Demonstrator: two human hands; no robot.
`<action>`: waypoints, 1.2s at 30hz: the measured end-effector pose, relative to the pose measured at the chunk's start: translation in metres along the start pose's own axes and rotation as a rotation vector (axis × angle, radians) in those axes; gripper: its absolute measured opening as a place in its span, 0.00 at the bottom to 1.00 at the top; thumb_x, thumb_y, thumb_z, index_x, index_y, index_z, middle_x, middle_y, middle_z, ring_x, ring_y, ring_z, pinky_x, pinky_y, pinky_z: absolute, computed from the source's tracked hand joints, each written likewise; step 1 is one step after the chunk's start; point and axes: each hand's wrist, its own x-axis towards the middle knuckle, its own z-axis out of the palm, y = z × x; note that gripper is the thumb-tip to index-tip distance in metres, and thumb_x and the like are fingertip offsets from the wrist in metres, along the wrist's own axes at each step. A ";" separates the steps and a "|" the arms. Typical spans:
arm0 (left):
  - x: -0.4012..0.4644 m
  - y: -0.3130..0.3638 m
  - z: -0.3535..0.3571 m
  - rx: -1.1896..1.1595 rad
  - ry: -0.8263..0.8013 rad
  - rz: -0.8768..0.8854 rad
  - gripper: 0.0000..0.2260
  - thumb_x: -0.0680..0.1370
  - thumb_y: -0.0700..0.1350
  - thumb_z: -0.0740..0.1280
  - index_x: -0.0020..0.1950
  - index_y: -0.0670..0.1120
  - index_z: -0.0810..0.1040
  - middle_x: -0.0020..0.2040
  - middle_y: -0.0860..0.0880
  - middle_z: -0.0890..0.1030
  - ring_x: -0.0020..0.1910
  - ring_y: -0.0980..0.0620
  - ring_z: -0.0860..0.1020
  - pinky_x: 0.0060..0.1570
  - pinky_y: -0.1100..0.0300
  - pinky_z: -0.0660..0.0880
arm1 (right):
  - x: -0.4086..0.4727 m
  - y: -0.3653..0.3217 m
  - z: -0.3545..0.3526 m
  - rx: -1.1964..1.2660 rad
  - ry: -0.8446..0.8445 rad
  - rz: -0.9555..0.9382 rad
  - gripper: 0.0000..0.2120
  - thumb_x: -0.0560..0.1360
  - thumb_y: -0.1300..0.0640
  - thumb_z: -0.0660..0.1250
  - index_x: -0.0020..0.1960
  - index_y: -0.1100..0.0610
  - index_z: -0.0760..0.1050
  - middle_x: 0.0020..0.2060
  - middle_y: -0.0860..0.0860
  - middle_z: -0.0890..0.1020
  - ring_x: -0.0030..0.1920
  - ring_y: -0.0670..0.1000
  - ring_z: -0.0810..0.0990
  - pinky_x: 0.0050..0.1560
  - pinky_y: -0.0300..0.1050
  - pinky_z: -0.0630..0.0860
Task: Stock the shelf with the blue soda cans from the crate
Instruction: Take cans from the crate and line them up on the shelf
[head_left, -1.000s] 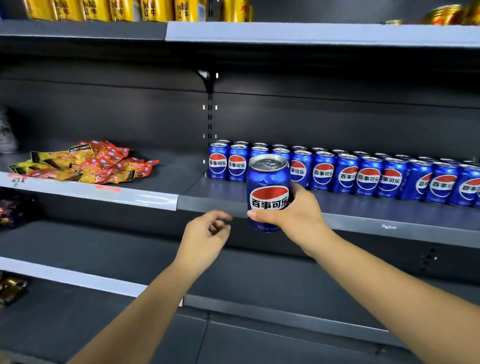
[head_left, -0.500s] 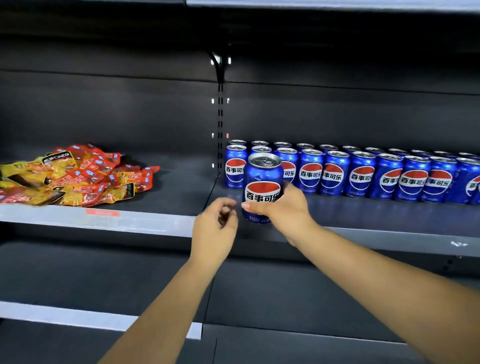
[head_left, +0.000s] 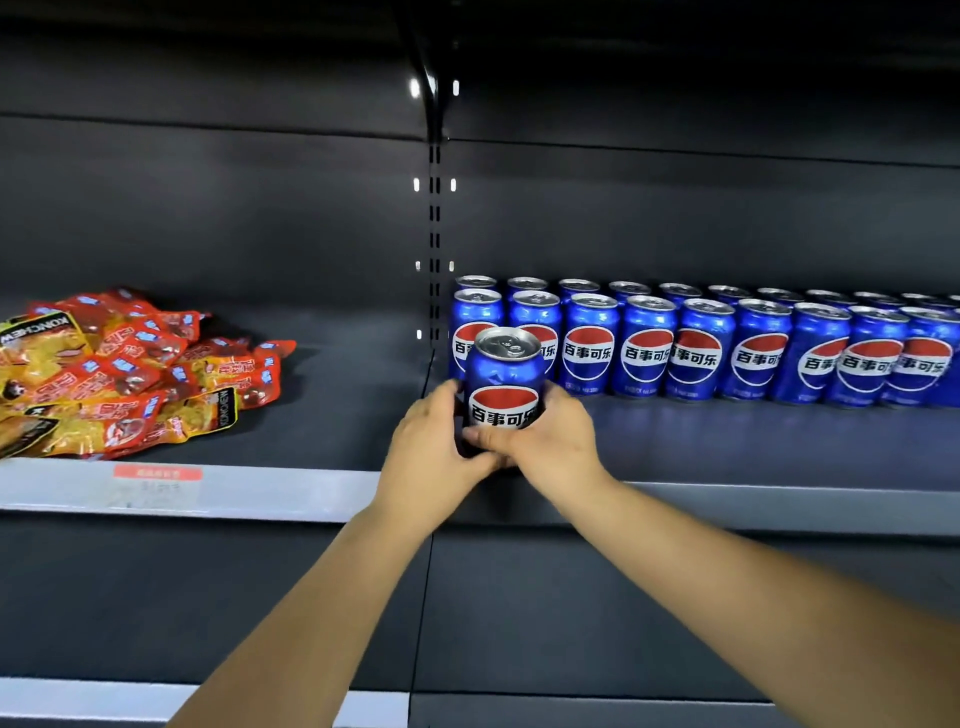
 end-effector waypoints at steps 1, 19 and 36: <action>0.004 -0.001 0.000 0.035 -0.004 -0.008 0.34 0.67 0.47 0.75 0.70 0.45 0.66 0.63 0.48 0.75 0.62 0.50 0.71 0.60 0.58 0.69 | 0.002 0.001 0.002 -0.019 0.004 -0.008 0.30 0.58 0.57 0.82 0.57 0.58 0.76 0.46 0.50 0.84 0.48 0.48 0.82 0.51 0.47 0.80; 0.048 -0.015 0.011 0.077 -0.180 -0.142 0.30 0.72 0.44 0.70 0.72 0.48 0.62 0.59 0.45 0.79 0.56 0.45 0.78 0.55 0.49 0.75 | 0.034 0.011 0.010 -0.005 -0.091 0.049 0.33 0.70 0.67 0.71 0.70 0.57 0.61 0.61 0.53 0.76 0.64 0.52 0.74 0.61 0.40 0.69; 0.031 -0.004 0.011 0.209 0.027 -0.175 0.15 0.73 0.43 0.69 0.60 0.43 0.75 0.51 0.46 0.82 0.51 0.44 0.79 0.50 0.53 0.76 | 0.022 0.012 0.010 -0.128 0.022 -0.059 0.22 0.73 0.68 0.64 0.66 0.59 0.70 0.57 0.55 0.79 0.58 0.54 0.77 0.56 0.37 0.71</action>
